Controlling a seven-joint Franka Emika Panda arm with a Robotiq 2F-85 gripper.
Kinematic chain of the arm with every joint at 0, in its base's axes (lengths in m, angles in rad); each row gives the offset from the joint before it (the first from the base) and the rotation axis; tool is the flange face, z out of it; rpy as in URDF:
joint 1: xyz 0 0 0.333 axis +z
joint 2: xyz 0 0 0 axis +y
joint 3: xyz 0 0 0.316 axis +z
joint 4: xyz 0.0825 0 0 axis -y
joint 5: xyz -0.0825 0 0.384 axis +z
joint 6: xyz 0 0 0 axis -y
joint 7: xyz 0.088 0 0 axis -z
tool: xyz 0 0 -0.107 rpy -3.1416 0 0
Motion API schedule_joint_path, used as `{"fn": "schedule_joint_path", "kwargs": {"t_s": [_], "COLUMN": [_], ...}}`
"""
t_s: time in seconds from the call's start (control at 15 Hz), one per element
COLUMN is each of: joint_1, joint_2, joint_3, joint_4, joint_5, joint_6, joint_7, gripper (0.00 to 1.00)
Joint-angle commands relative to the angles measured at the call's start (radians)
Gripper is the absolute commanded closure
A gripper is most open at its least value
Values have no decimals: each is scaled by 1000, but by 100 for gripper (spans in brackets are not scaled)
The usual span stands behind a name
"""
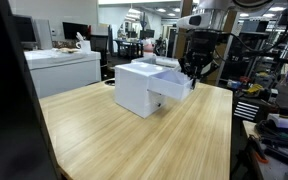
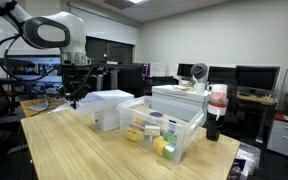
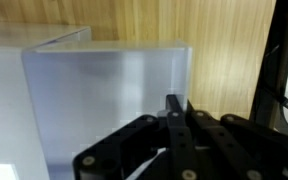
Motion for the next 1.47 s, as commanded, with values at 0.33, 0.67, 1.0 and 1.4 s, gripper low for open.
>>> {"fn": "schedule_joint_path", "kwargs": {"t_s": [0.33,0.67,1.0,1.4], "joint_1": [-20,-19,-21,-23], "joint_2": [61,74,80,51], "joint_3": [20,21,21,32], "joint_4": [-4,9,12,63], "joint_5": [-5,-1,1,11], "joint_6": [148,153,160,61], "joint_7": [11,16,17,64], "gripper": [99,98,52,11]}}
